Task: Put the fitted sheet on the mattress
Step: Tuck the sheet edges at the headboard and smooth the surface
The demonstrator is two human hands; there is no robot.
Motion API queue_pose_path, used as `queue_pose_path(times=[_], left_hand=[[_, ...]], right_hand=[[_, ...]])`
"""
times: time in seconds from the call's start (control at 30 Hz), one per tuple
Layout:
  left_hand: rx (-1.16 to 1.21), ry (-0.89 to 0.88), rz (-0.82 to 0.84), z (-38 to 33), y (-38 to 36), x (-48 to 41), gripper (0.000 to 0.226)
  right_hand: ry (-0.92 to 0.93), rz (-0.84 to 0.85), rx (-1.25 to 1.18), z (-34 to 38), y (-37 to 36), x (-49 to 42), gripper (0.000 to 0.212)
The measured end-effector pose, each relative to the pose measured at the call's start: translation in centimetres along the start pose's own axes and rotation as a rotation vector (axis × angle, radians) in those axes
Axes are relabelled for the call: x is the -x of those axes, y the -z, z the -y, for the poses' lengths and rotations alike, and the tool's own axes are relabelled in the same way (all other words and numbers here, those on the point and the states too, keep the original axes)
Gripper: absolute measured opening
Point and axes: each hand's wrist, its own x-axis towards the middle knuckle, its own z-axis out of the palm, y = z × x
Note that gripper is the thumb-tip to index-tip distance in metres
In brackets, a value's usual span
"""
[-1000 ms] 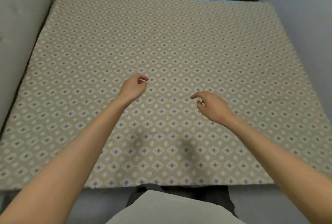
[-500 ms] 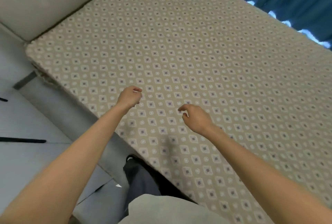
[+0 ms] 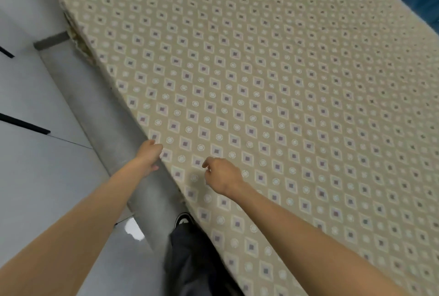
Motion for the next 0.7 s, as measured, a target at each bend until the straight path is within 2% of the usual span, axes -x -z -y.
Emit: queue_pose_path(times=[0.07,0.23,0.3,0.37,0.4,0.47,0.5,0.6,0.7], left_hand=[[0.082,0.058,0.014,1.8,-0.6,-2.3,0.045],[0.249,0.111,0.044,4.1,-2.3,-8.6,0.050],[0.307,0.042,-0.035,4.2,-3.0,-10.4,0.056],[0.292,-0.048,-0.201,5.2,-3.6,-12.7,0.060],[0.245,-0.079,-0.282,5.6,-3.8,-13.4,0.055],[0.216,-0.088,-0.353,6.7,-3.9,-14.8,0.027],[0.248,-0.090,-0.332,7.0,-3.7,-15.2,0.012],[0.324,-0.089,-0.225,7.7,-3.0,-16.7,0.032],[0.323,-0.076,-0.188,7.7,-2.2,-16.5,0.032]], right_hand=[[-0.005,0.022,0.004,-0.1,-2.9,-2.0,0.037],[0.015,0.028,0.080,-1.0,-8.8,-6.7,0.033],[0.022,0.017,0.082,-1.1,-10.0,-7.6,0.039],[0.061,0.011,0.133,-1.0,-11.8,-8.6,0.052],[0.091,0.004,0.182,-0.9,-12.5,-8.9,0.058],[0.150,-0.024,0.301,-0.5,-14.3,-9.6,0.057],[0.182,-0.045,0.353,-0.2,-15.0,-10.0,0.049],[0.241,-0.023,0.472,0.2,-16.0,-11.0,0.027],[0.249,0.023,0.478,0.3,-15.8,-11.2,0.028]])
